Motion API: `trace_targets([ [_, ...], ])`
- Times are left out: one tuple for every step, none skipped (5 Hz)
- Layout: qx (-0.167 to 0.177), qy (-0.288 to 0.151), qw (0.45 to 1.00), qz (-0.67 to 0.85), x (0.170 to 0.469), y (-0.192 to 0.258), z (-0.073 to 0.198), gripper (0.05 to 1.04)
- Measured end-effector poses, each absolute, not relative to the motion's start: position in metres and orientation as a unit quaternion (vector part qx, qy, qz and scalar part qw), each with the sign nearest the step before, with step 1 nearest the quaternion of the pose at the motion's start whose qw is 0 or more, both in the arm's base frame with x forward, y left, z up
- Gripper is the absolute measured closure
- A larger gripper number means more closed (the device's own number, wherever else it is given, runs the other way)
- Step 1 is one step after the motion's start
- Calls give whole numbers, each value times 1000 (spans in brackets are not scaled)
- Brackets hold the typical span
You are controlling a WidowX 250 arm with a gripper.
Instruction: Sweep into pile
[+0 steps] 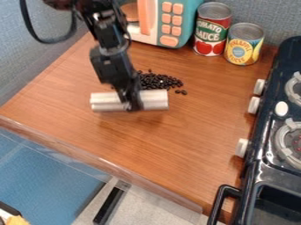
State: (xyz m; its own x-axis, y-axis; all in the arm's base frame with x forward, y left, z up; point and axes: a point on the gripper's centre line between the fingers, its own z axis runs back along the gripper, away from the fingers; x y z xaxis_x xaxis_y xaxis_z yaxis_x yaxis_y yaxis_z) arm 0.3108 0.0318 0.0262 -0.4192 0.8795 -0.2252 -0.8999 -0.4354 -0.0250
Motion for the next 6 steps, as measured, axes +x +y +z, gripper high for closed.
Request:
trace_targets([
  [-108,33,557,823,303,26,24,699],
  [-99,19,579,809,300,23,19,699],
  [-67,5,605,793,296,20,18,658],
  [-53,5,614,788,300,23,14,326],
  [-38,18,629,776,298,23,19,93],
  [-44,20,645,762,296,21,42,77],
])
